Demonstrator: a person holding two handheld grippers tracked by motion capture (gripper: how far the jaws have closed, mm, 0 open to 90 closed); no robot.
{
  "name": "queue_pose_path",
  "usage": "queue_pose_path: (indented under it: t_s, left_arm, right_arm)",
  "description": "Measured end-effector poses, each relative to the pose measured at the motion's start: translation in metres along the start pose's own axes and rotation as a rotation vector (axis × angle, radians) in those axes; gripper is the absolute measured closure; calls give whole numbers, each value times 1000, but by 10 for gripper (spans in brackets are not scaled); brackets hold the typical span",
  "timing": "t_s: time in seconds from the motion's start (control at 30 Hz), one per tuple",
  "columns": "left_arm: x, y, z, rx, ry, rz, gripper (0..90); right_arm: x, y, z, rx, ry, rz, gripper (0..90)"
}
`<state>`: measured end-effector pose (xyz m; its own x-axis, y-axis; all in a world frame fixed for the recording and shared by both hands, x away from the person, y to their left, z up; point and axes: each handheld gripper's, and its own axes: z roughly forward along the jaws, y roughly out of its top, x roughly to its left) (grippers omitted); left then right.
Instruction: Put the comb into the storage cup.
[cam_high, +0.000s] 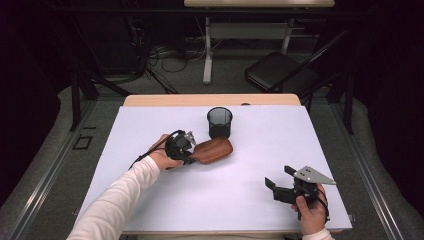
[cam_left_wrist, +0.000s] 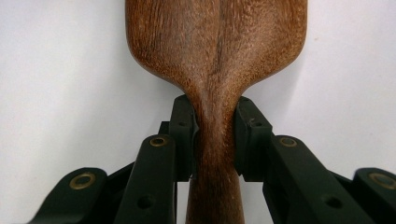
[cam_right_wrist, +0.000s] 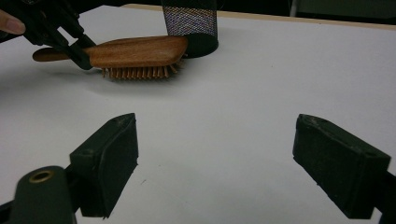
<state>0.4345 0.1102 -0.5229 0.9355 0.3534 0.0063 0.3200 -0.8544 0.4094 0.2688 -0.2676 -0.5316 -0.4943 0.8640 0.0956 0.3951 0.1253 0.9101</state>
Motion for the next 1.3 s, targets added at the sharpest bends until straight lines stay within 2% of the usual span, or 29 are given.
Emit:
queue_pose_path:
  t_s: [0.23,0.47,1.0,1.3]
  left_arm:
    - [-5,2,-5,-11,2,-4,721]
    - [-11,3,-11,-63,2,-10,720]
    - [-26,8,-28,-148,8,-23,720]
    - [-33,11,-36,-192,29,-55,718]
  right_arm:
    - [0,0,0,-2,1,1,140]
    - [0,0,0,-3,0,1,140]
    - [0,0,-1,6,-2,-3,140]
    - [0,0,0,-1,-1,-3,140]
